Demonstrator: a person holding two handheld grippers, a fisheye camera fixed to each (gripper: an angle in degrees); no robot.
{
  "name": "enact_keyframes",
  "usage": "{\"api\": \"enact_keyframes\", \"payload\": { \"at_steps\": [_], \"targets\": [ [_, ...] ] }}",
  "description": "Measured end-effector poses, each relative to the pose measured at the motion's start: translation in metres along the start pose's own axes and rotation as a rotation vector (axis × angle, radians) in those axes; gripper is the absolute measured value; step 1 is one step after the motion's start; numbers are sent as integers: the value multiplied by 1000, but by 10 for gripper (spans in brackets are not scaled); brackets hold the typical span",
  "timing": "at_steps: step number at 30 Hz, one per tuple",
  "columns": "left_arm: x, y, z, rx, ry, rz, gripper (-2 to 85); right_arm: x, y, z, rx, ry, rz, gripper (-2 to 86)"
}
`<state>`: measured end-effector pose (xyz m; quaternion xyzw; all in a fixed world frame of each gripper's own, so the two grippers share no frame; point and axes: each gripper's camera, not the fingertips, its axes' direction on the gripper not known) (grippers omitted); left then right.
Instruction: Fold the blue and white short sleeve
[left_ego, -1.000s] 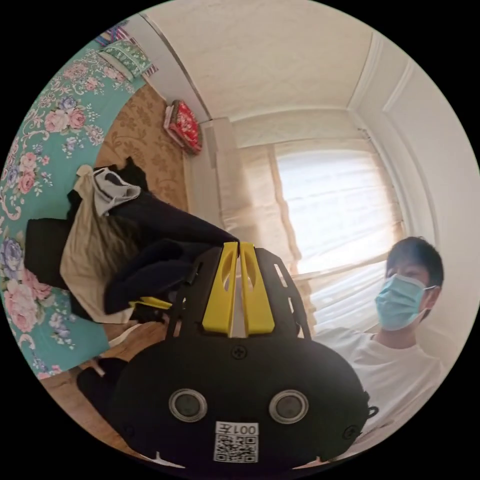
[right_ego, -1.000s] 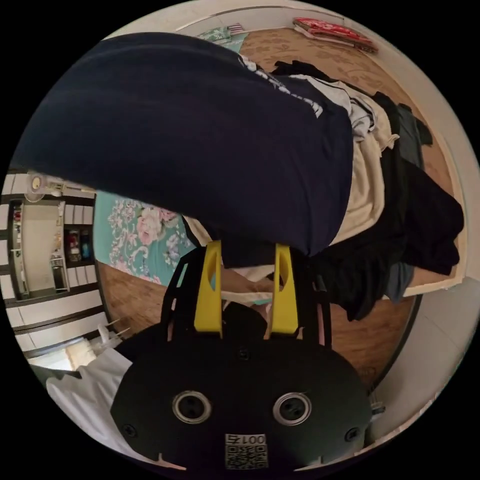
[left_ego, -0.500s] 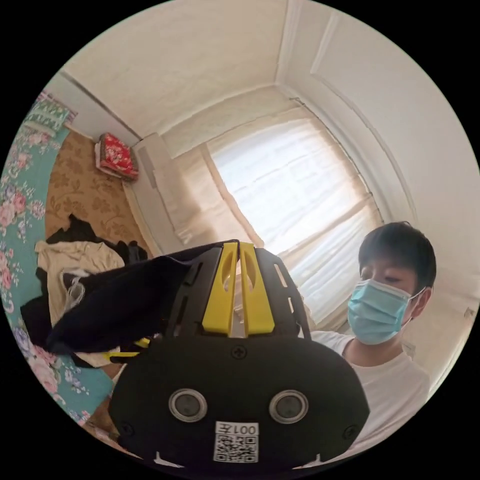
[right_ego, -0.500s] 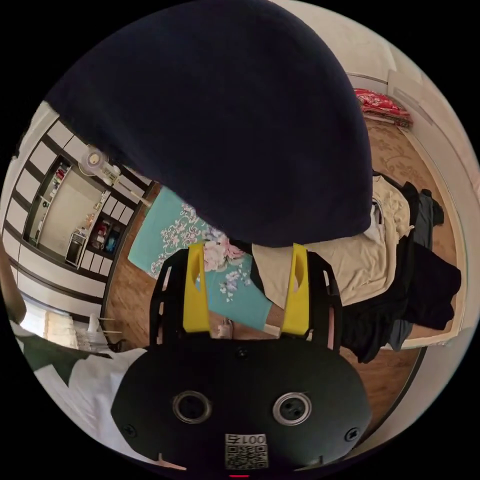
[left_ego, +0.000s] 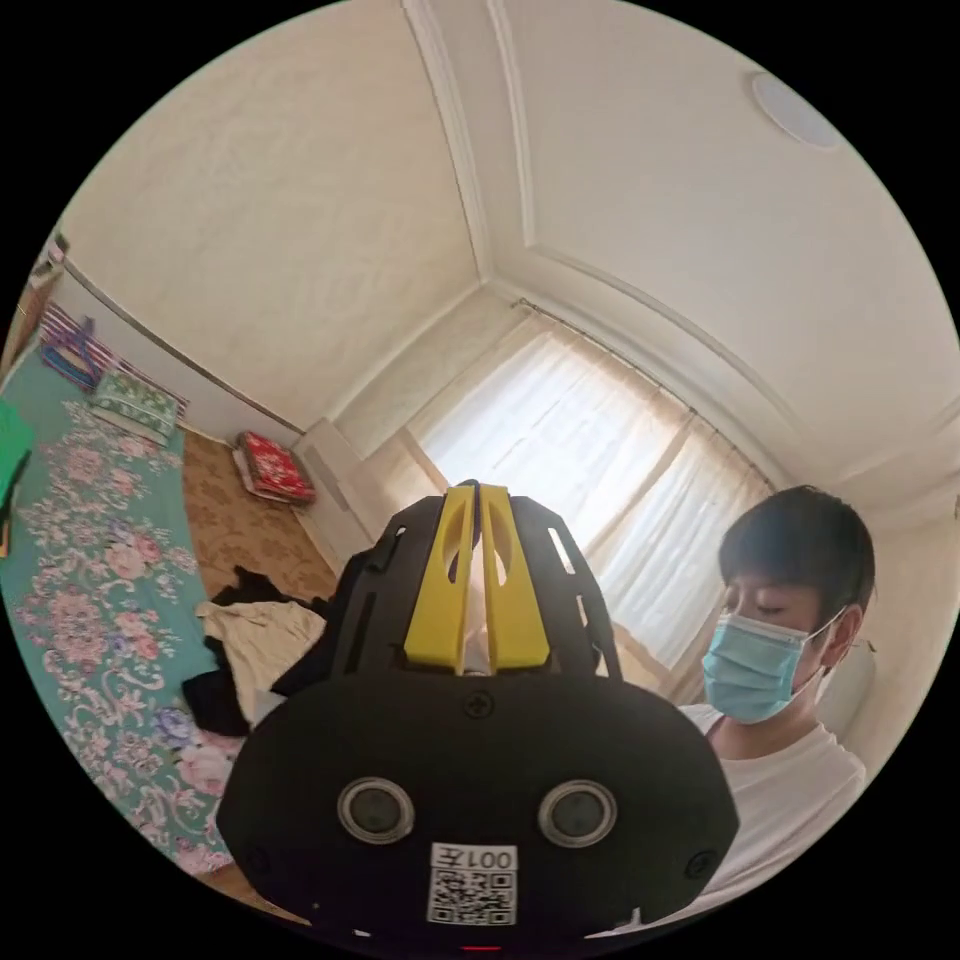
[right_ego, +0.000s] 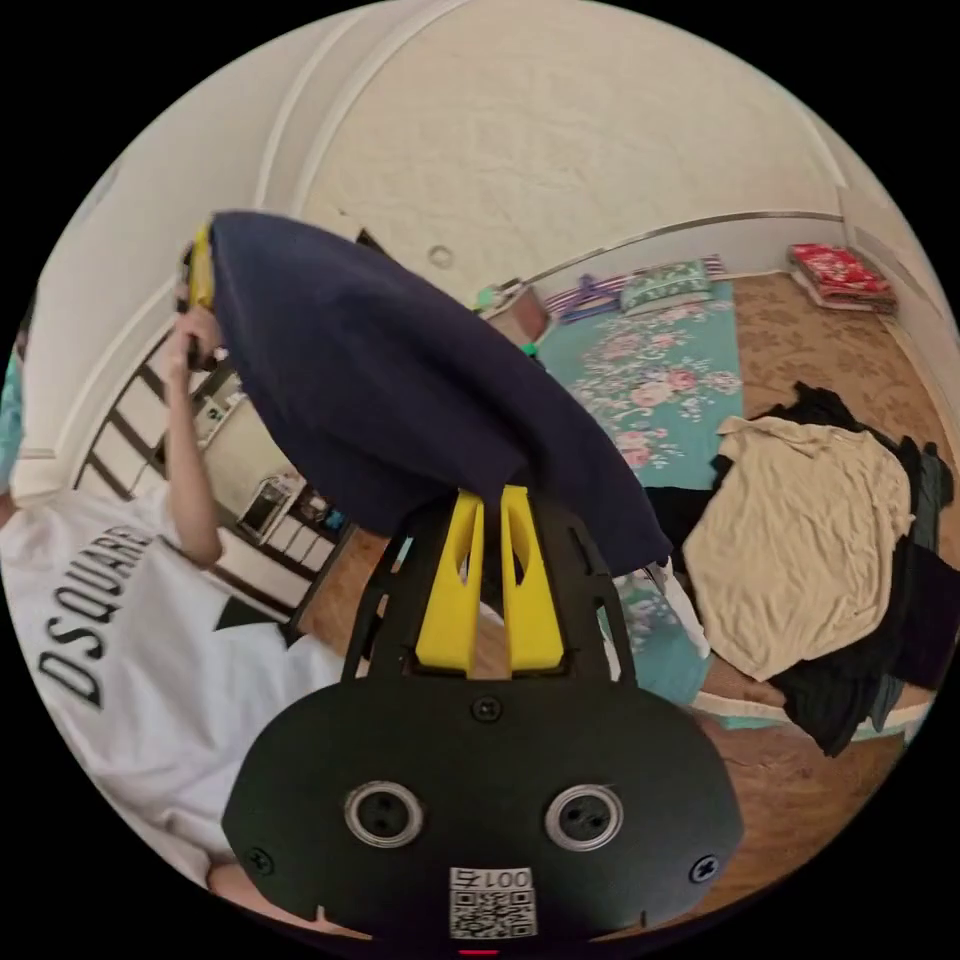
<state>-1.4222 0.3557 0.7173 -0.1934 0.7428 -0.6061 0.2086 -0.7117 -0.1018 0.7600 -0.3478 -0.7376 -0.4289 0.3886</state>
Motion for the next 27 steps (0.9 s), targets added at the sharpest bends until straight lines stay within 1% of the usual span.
{"api": "enact_keyframes", "payload": {
  "at_steps": [1, 3, 5, 7, 9, 10, 12, 16, 18, 19, 21, 22, 24, 27],
  "targets": [
    [0, 2, -18, 8, -35, 1, -9, -4, -2, -4, -6, -28, -4, 35],
    [-7, 12, -84, 11, -151, -15, -9, -20, -14, -14, -31, -106, -21, 29],
    [-19, 24, -125, 12, -213, -62, -9, -30, -26, -13, -66, -155, -50, 25],
    [-37, 38, -158, 17, -260, -121, -9, -35, -40, -1, -111, -181, -68, 22],
    [-72, 53, -189, 30, -319, -209, -9, -29, -67, 29, -187, -197, -50, 20],
    [-83, 55, -196, 36, -328, -237, -9, -26, -76, 40, -210, -199, -42, 19],
    [-131, 54, -214, 76, -319, -323, -9, -7, -116, 87, -293, -207, -30, 16],
    [-194, 24, -231, 160, -292, -407, -9, 23, -201, 153, -312, -220, -25, 15],
    [-209, -15, -238, 177, -339, -370, -9, 30, -268, 181, -251, -215, -57, 14],
    [-210, -26, -240, 180, -349, -351, -9, 28, -284, 186, -234, -212, -75, 14],
    [-200, -63, -246, 200, -372, -251, -9, 11, -344, 203, -197, -190, -176, 13],
    [-195, -70, -248, 205, -376, -223, -9, 5, -357, 208, -202, -185, -204, 12],
    [-178, -84, -255, 200, -406, -136, -9, -15, -395, 236, -279, -156, -301, 11],
    [-178, -68, -264, 170, -450, -155, -9, -17, -413, 290, -387, -121, -329, 9]
  ]
}}
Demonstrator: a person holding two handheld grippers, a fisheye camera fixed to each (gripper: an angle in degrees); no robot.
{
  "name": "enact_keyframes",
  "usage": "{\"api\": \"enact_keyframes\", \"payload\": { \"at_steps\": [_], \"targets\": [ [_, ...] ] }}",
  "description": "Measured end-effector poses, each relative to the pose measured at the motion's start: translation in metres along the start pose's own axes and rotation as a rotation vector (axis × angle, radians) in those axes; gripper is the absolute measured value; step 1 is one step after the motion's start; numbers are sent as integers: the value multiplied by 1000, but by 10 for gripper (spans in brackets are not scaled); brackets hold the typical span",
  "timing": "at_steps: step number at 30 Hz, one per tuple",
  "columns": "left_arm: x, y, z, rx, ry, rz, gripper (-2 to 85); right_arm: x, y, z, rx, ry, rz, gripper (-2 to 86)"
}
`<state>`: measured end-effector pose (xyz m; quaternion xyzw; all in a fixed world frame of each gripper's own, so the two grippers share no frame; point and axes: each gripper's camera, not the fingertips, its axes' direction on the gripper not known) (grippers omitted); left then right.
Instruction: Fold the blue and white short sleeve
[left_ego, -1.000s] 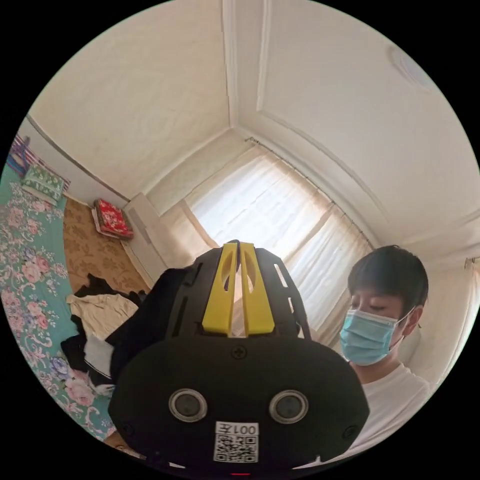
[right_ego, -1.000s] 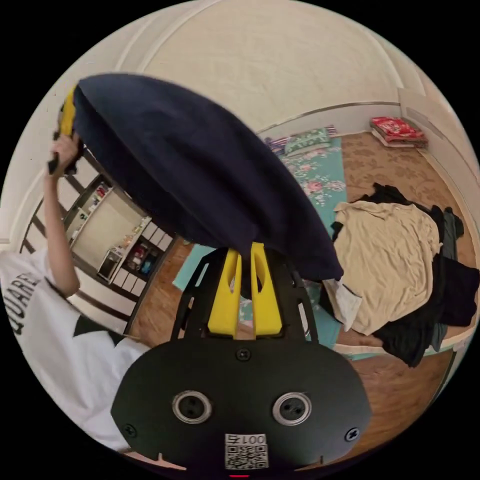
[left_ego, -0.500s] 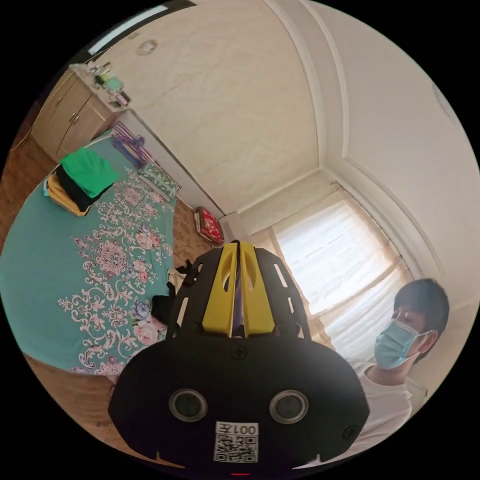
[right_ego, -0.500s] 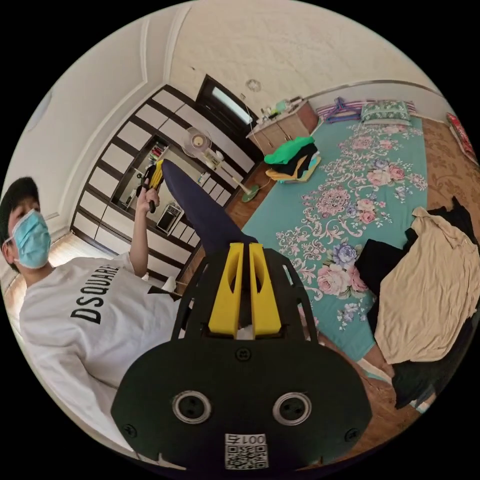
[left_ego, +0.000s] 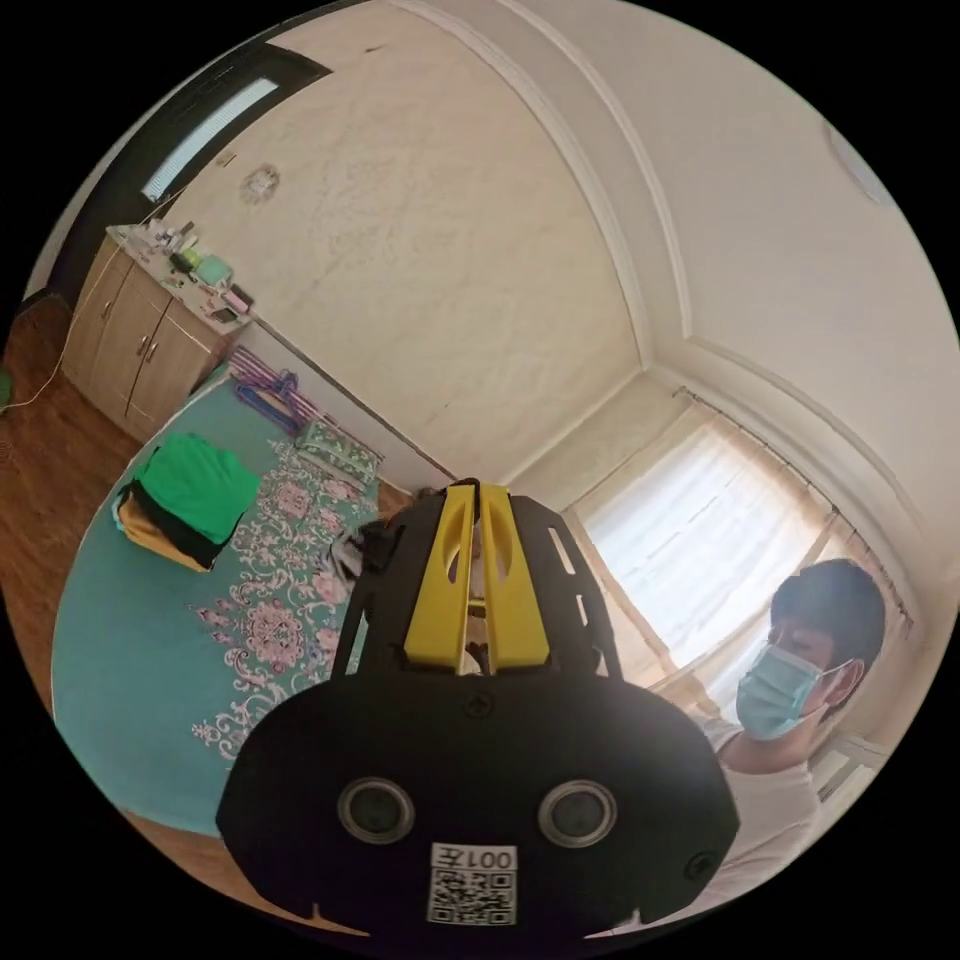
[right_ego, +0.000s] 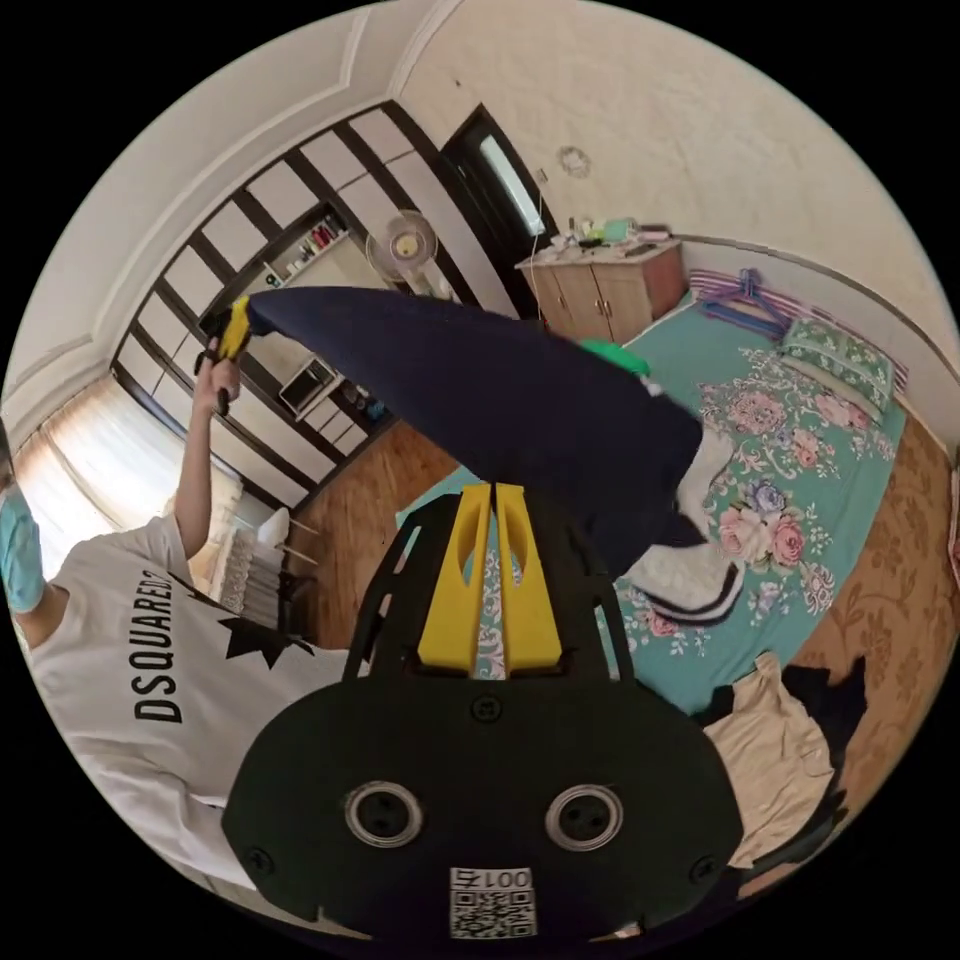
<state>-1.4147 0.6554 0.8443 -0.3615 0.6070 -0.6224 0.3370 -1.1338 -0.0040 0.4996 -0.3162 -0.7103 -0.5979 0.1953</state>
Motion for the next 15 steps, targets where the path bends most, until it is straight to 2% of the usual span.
{"api": "enact_keyframes", "payload": {
  "at_steps": [4, 8, 11, 15],
  "targets": [
    [-47, 46, 4, -66, -35, -129, -8, 41, -9, 66, -54, -62, 126, 8],
    [-136, 119, 25, -140, -28, -388, -9, 77, 25, 155, -96, -158, 315, 10],
    [-199, 170, 47, -201, -18, -606, -9, 66, 69, 231, -186, -301, 400, 19],
    [-243, 205, 89, -309, 46, -774, -9, 8, 123, 326, -394, -282, 479, 68]
  ]
}}
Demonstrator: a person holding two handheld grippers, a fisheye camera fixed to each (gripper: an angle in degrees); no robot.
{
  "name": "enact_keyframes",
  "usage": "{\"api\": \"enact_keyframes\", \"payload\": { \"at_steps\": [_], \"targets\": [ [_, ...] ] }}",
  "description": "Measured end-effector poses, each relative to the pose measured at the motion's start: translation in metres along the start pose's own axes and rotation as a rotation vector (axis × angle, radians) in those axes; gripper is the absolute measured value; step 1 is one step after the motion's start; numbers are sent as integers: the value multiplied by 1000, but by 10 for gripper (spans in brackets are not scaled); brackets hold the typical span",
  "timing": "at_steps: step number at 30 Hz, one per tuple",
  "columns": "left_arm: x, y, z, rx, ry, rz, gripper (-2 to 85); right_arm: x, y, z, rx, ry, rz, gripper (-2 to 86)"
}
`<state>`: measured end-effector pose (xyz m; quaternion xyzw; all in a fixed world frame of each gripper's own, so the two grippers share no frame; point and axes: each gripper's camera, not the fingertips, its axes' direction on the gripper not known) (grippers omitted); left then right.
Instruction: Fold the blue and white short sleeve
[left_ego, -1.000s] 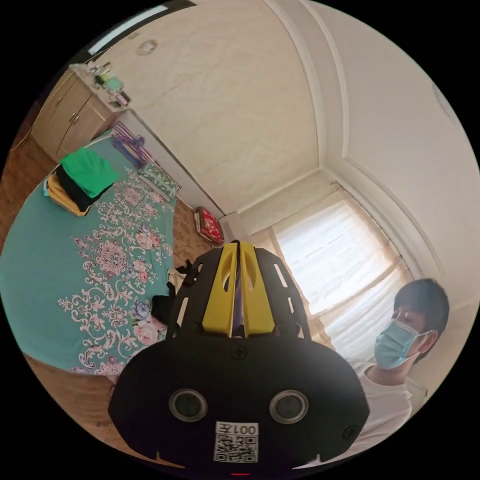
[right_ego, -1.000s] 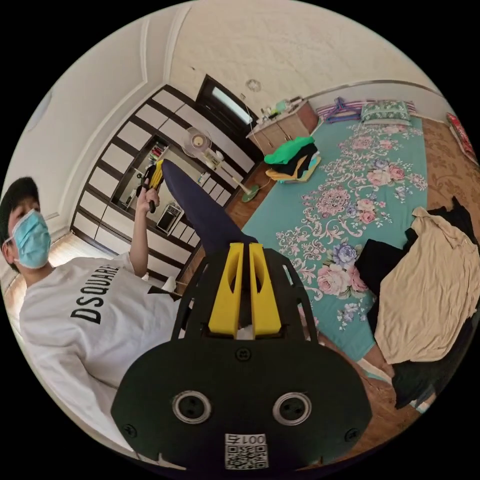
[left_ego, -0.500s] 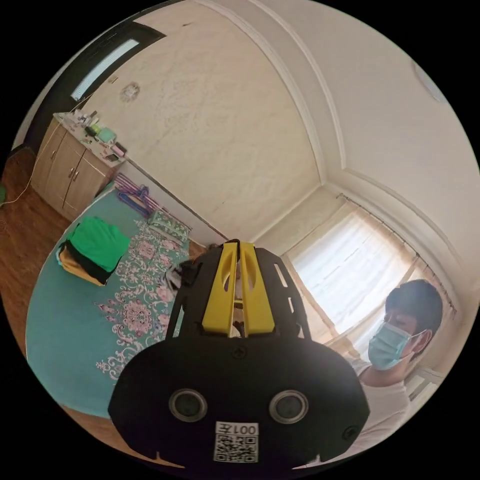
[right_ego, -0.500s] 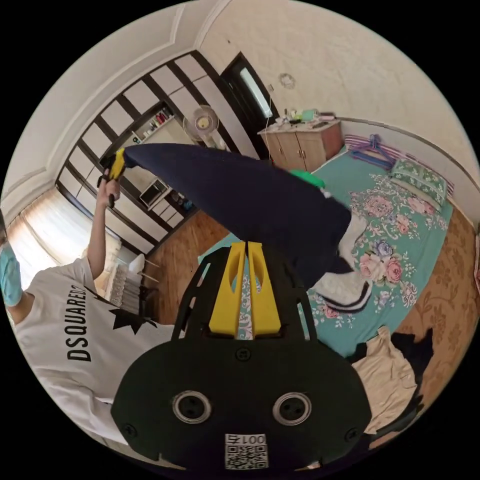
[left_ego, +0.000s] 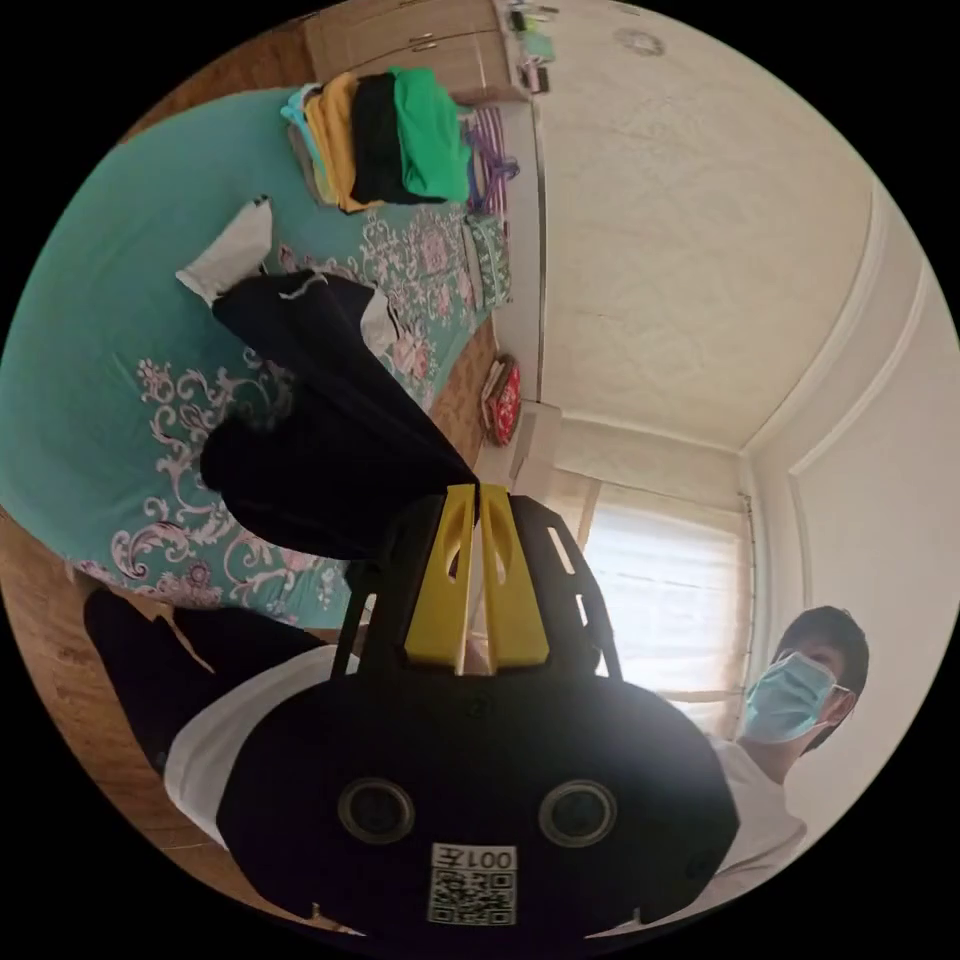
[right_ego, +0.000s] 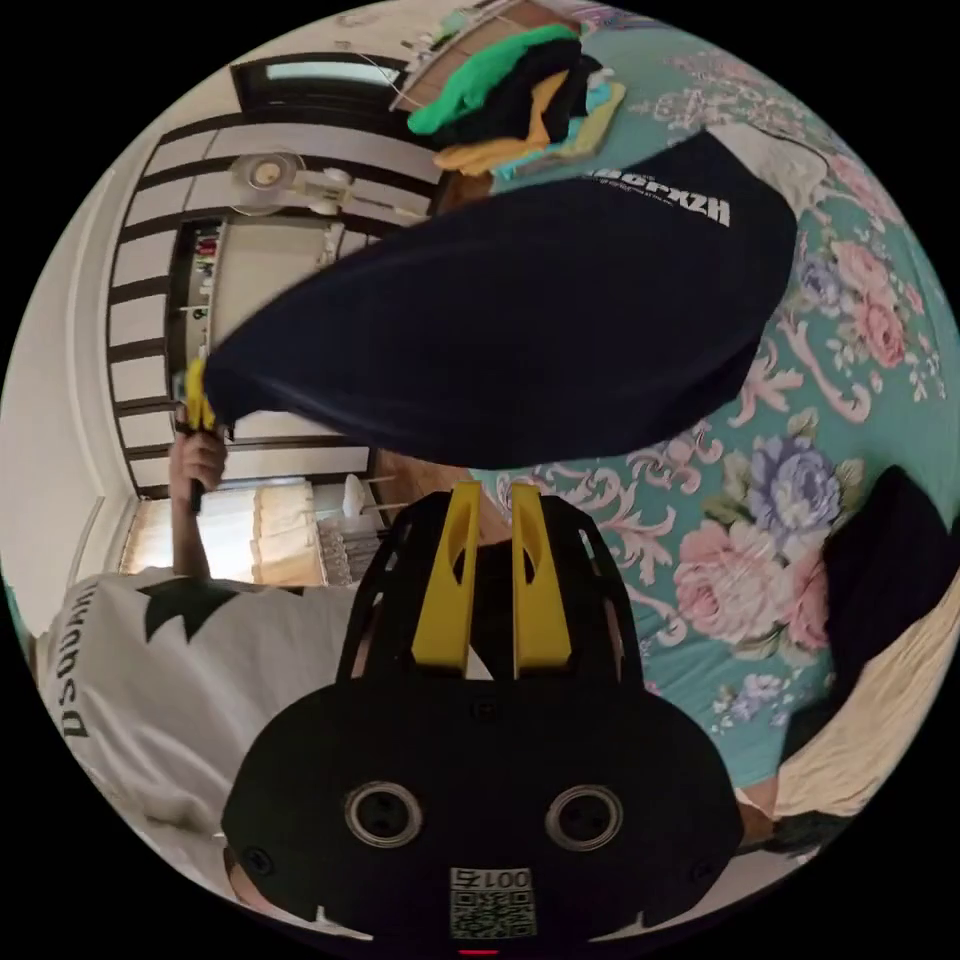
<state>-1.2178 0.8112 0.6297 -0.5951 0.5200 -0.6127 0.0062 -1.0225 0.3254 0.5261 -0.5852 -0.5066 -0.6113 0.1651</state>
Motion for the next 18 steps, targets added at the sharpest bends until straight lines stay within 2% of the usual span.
{"api": "enact_keyframes", "payload": {
  "at_steps": [4, 7, 9, 14, 18],
  "targets": [
    [15, -23, 25, -45, 117, 8, -9, -61, 9, 55, 14, 106, -40, 138],
    [51, -45, 42, -126, 121, 89, -9, -129, -3, 66, 136, 332, -92, 173],
    [78, -59, 50, -175, 132, 143, -9, -162, -22, 61, 290, 477, -64, 178],
    [116, -81, 58, -208, 174, 194, -9, -169, -74, 58, 481, 411, 62, 161],
    [136, -97, 63, -251, 158, 229, -9, -178, -90, 61, 608, 419, 133, 99]
  ]
}}
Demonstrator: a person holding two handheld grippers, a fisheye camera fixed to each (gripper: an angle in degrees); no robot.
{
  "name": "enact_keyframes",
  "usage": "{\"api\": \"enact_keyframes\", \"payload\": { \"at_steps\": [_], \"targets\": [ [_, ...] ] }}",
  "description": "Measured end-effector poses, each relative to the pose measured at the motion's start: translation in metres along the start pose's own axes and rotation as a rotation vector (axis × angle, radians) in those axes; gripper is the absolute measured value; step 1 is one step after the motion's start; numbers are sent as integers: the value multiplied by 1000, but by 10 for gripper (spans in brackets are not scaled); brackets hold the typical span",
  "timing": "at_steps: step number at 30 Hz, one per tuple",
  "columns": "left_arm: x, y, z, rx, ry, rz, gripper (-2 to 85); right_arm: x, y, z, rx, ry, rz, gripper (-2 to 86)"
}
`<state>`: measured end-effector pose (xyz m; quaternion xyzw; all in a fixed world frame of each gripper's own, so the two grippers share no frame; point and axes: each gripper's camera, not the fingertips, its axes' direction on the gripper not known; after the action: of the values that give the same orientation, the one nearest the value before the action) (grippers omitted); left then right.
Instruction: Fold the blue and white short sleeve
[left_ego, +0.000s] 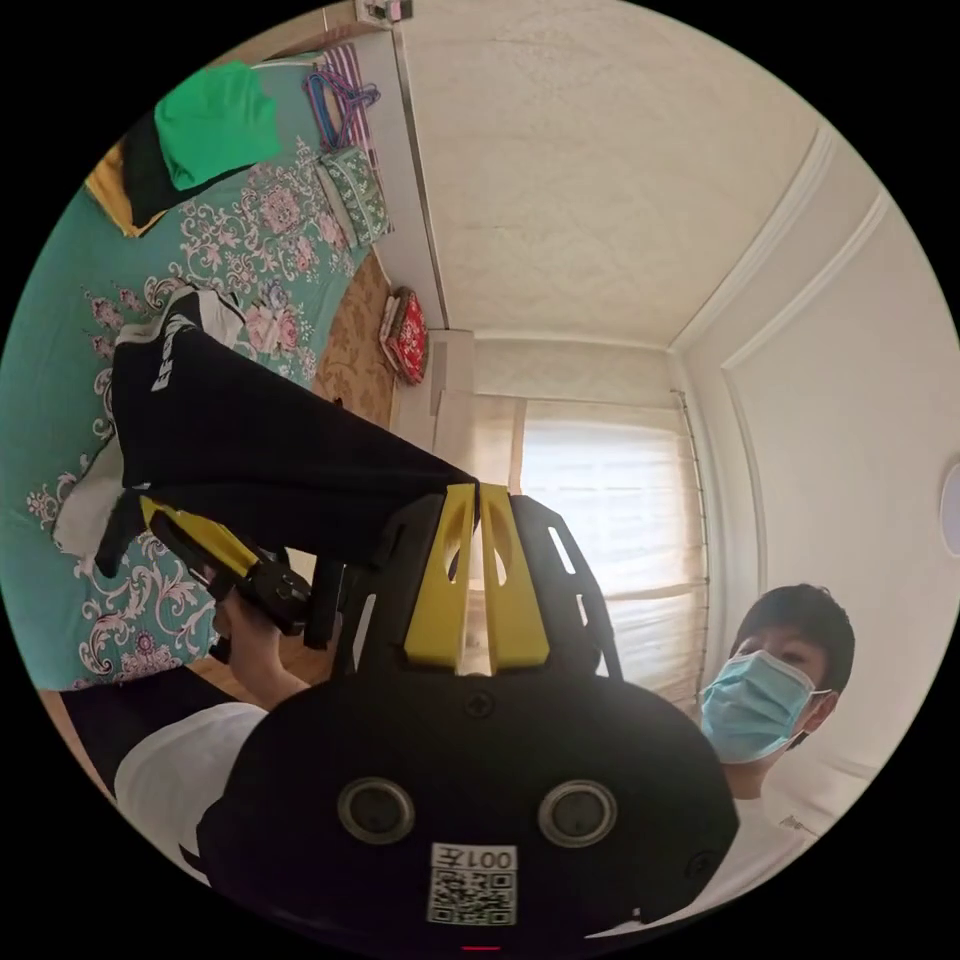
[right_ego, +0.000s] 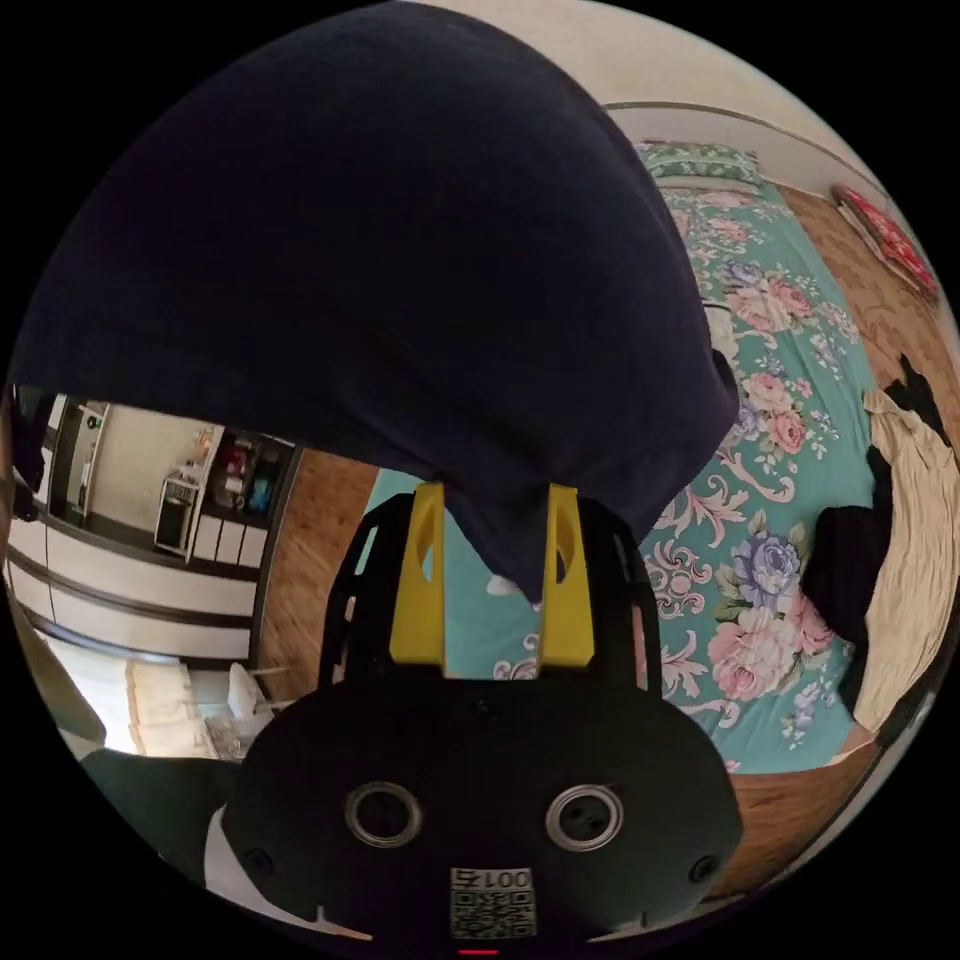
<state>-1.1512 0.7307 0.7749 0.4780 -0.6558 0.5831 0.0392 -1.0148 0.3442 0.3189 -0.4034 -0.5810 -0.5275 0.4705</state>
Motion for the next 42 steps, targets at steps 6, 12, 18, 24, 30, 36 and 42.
{"api": "enact_keyframes", "payload": {
  "at_steps": [6, 12, 18, 24, 30, 36, 42],
  "targets": [
    [5, -33, -17, 7, -11, 24, -8, -9, 3, -17, 49, 225, -88, 30],
    [17, -82, -49, -16, -125, 185, -9, 2, 3, -89, -103, 51, -297, 16],
    [41, -112, -36, -274, -546, 393, -9, 15, -26, -185, -263, -11, -418, 10],
    [21, -103, 10, -688, -482, 393, -9, 32, -36, -150, -685, -141, -428, 9],
    [-36, -70, 20, -822, -540, 121, -9, 69, 15, -55, -789, -362, -393, 13],
    [-44, -58, -6, -513, -417, -111, -9, 118, 36, -59, -489, -480, -275, 33],
    [-3, -77, 22, -487, -390, -99, -9, 152, 30, -56, -424, -459, -258, 83]
  ]
}}
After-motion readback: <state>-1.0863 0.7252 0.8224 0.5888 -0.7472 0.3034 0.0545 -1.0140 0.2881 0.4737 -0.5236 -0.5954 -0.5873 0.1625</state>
